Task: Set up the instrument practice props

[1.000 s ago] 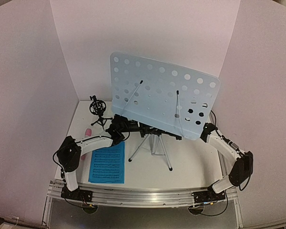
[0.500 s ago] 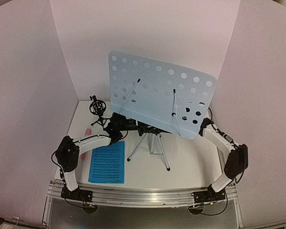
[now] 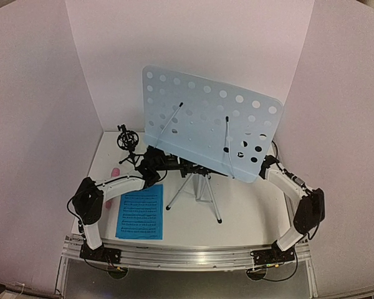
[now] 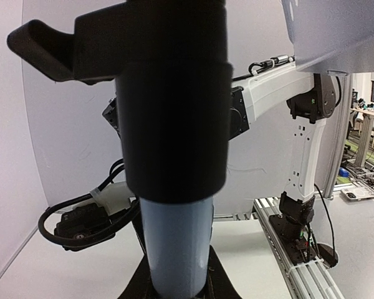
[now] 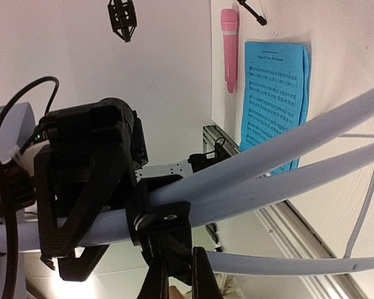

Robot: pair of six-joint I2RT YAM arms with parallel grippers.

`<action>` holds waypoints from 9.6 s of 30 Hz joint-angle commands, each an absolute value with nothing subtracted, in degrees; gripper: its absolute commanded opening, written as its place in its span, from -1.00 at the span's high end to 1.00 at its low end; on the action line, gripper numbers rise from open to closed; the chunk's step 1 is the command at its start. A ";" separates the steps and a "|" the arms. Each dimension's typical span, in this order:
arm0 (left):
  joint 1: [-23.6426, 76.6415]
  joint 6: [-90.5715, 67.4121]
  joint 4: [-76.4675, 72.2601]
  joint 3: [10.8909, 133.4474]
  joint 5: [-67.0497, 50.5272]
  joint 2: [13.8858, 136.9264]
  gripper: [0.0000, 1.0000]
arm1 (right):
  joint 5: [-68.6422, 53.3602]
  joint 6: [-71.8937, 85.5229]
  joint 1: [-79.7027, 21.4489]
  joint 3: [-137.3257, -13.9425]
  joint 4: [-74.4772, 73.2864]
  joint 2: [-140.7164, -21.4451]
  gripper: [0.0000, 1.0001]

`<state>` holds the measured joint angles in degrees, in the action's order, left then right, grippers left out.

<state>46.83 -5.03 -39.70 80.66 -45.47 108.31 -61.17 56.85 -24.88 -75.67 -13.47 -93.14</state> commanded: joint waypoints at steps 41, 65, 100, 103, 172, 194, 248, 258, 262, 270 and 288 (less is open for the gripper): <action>46.41 4.47 -35.66 83.01 -41.78 110.06 1.00 | -38.86 -13.40 -18.57 -51.79 11.77 -66.97 -0.30; 46.41 4.49 -34.43 84.71 -41.48 111.42 1.00 | -33.15 -62.72 -30.50 -59.60 5.79 -78.91 0.08; 46.39 6.40 -34.90 84.06 -41.25 111.16 1.00 | -47.11 -27.33 -30.66 -75.39 -28.00 -88.00 1.00; 46.39 6.52 -34.81 83.89 -41.22 110.98 1.00 | -49.66 -22.12 -30.02 -75.49 -28.13 -88.26 1.00; 46.40 8.19 -36.69 82.67 -41.80 111.09 1.00 | -43.78 74.80 -22.64 -73.64 -13.31 -85.20 0.15; 46.41 7.63 -35.82 83.63 -40.82 111.84 1.00 | -27.23 -54.75 -29.79 -56.80 7.90 -73.53 -0.07; 46.32 9.90 -34.89 82.99 -40.85 110.93 1.00 | -60.83 1.58 -29.90 -76.78 -18.23 -91.84 1.00; 46.32 10.26 -35.50 82.49 -40.78 110.94 1.00 | -65.51 23.96 -29.46 -81.26 -19.34 -98.57 1.00; 46.33 10.37 -35.55 82.44 -40.61 110.99 1.00 | -65.52 26.31 -29.45 -82.09 -19.25 -98.05 1.00; 46.32 11.43 -36.62 82.91 -37.88 111.27 1.00 | -57.24 25.95 -28.19 -76.97 -19.77 -92.38 0.78; 45.71 17.84 -33.17 92.89 -21.48 116.47 1.00 | -30.92 20.84 -23.70 -71.01 -23.07 -78.73 -0.04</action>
<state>46.90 1.79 -32.48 88.66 -33.21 112.48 -38.34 22.52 -25.52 -70.37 -20.96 -81.28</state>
